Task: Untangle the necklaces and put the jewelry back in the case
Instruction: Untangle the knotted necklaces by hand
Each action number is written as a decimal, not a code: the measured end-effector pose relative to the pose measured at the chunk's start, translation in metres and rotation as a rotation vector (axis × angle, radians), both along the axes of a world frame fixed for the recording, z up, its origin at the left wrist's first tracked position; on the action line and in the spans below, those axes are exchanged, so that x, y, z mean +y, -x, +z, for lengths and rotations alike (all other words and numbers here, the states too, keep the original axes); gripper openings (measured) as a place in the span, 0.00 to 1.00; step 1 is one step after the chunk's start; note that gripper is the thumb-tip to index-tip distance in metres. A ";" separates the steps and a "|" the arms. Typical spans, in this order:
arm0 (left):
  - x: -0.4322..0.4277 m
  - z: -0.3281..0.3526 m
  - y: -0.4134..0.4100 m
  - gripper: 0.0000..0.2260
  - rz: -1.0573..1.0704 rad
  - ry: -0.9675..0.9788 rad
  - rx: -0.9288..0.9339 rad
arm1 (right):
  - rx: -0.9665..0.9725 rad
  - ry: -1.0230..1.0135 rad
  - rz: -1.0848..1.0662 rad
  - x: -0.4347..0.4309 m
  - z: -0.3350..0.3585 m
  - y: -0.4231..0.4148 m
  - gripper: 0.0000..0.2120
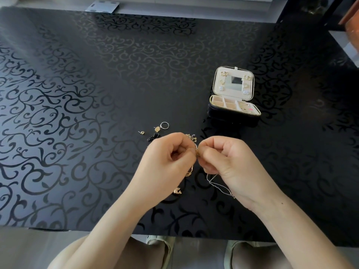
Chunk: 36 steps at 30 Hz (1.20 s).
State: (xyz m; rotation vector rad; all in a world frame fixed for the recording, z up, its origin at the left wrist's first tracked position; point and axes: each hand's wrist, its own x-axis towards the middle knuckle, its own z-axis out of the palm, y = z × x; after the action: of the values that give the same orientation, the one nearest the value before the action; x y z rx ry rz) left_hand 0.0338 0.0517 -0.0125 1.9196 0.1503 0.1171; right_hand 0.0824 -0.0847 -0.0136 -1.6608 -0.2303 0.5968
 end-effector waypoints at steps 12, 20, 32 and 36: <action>0.007 0.001 -0.001 0.08 -0.093 0.009 0.151 | -0.018 -0.032 0.057 -0.009 0.005 -0.007 0.07; 0.020 -0.002 -0.002 0.09 -0.120 -0.154 0.310 | 0.041 -0.062 0.023 -0.013 0.010 -0.011 0.09; 0.022 -0.002 0.004 0.03 -0.433 -0.390 0.384 | 0.069 0.065 0.100 -0.013 0.011 -0.013 0.12; 0.015 -0.005 0.004 0.06 -0.468 -0.446 0.373 | 0.060 0.104 0.096 -0.013 0.011 -0.013 0.11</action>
State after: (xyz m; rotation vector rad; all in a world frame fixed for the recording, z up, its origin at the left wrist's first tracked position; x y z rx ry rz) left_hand 0.0298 0.0667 -0.0178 2.3528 -0.0887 -0.5656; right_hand 0.0952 -0.0976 -0.0022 -1.7364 -0.2400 0.7406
